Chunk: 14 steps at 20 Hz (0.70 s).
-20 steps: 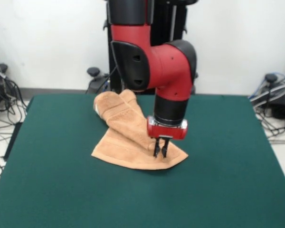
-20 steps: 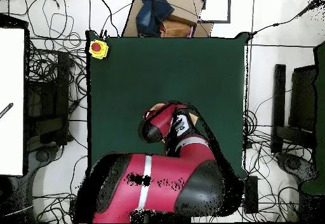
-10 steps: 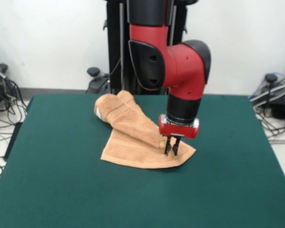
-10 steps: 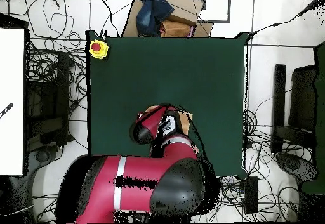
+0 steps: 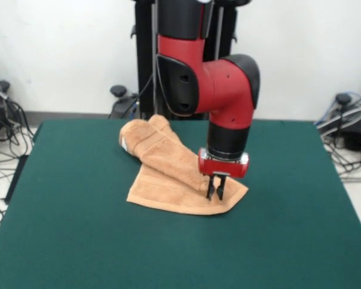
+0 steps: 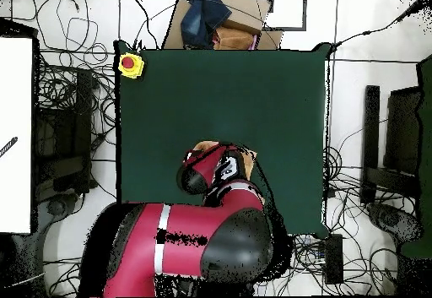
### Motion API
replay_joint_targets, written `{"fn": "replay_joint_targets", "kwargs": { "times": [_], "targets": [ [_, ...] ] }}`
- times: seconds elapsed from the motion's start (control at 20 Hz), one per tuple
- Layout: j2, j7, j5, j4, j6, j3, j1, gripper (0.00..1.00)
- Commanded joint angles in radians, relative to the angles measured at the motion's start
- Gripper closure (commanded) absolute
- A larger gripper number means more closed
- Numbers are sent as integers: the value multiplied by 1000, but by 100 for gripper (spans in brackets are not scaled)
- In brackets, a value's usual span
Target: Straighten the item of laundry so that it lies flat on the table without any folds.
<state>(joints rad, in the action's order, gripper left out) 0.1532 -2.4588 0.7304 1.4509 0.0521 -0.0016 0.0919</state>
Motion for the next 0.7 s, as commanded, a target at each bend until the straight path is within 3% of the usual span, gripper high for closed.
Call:
{"fn": "replay_joint_targets", "kwargs": {
  "times": [0.05,0.7],
  "targets": [
    [-78,-128,-65,-9,-61,-64,0,0],
    [-59,-73,-94,13,-80,-72,14,0]
  ]
}}
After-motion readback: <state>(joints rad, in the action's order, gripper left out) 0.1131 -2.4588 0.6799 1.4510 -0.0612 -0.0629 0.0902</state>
